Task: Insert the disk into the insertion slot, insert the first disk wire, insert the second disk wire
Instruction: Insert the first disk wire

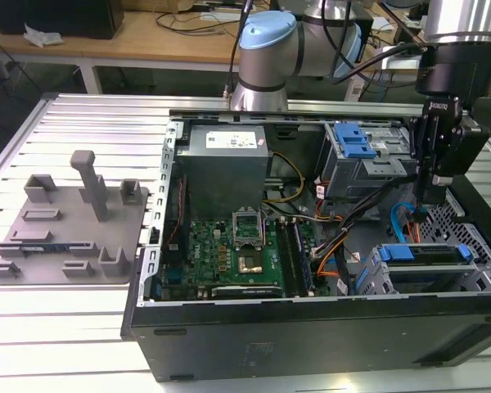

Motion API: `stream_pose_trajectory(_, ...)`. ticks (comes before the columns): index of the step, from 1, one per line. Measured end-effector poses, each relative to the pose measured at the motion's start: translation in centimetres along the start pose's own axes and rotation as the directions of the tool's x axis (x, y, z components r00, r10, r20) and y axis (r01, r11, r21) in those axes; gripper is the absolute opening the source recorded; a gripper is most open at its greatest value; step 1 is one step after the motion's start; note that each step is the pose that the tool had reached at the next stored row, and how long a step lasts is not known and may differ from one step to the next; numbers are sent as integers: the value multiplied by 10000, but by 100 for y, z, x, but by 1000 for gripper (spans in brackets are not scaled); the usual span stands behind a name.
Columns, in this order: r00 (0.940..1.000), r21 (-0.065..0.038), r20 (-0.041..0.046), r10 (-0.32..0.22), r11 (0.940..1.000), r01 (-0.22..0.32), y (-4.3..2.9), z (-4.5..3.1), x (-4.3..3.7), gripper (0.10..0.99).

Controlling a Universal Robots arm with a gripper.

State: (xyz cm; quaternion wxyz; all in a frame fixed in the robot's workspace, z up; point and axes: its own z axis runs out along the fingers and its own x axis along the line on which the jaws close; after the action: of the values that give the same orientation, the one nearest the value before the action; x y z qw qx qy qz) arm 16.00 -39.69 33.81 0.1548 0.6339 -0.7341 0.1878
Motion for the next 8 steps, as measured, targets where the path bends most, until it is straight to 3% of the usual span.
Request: stream_pose_trajectory(8,10000,3,-95,20,10000,-20,-7,14,-28,353)
